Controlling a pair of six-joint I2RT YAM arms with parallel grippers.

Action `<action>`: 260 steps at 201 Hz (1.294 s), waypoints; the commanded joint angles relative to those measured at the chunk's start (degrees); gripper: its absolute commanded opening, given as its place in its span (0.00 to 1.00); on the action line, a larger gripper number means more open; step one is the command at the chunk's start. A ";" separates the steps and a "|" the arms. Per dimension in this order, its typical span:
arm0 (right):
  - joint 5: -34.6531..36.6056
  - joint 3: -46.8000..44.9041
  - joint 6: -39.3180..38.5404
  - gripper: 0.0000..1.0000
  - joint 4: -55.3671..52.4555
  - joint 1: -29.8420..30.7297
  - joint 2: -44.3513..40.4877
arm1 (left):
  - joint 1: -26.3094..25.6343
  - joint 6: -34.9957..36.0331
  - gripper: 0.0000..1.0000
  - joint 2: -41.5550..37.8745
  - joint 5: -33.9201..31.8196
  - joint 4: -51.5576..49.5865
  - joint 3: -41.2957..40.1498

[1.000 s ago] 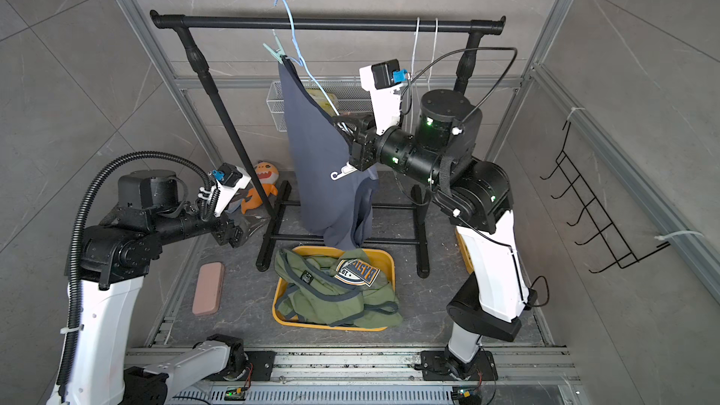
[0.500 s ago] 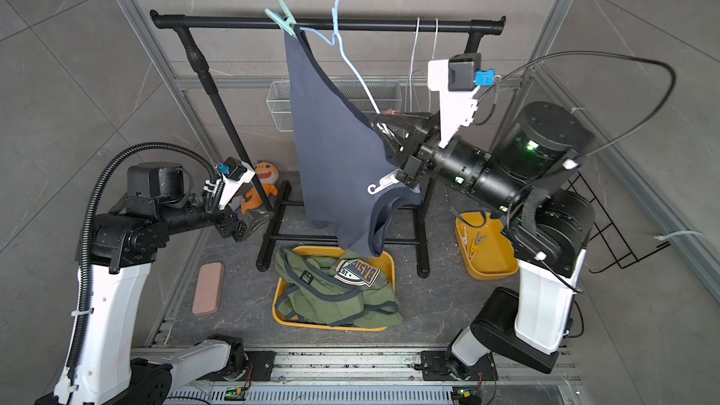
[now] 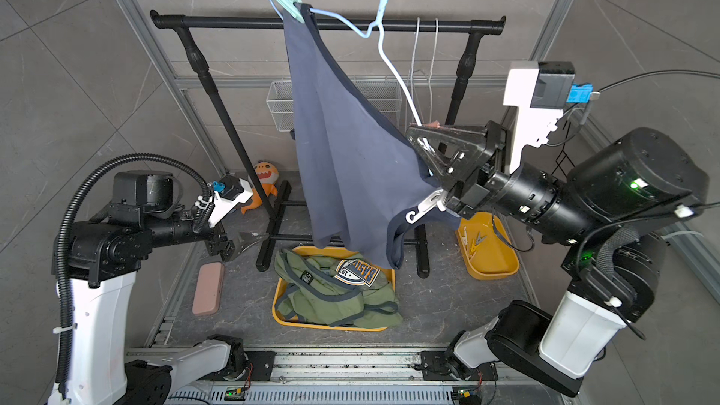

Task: Remove the clothespins securing tank tops to the hanger
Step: Pick up the hanger from the clothesline.

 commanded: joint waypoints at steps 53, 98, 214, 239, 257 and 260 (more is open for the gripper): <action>-5.34 1.07 4.87 0.00 7.86 -0.01 -6.30 | 0.40 1.74 0.94 -1.44 4.60 -2.03 0.00; -5.69 1.65 6.23 0.00 8.76 -0.01 -8.01 | 0.68 1.25 0.94 -1.71 5.88 -1.59 -1.40; -10.70 -1.31 11.28 0.00 7.14 -0.01 -2.91 | 0.91 0.57 0.94 -3.02 7.25 -0.21 -3.39; -15.29 -3.98 13.44 0.00 7.24 -0.01 -1.28 | 0.88 1.12 0.94 -4.12 7.53 -1.11 -3.38; -16.28 -10.09 13.98 0.00 8.21 -0.01 -2.29 | 0.87 2.26 0.93 -4.95 8.26 -3.26 -2.17; -16.24 -11.86 13.97 0.00 8.27 -0.01 -2.52 | 0.88 2.50 0.92 -5.08 8.48 -3.73 -1.85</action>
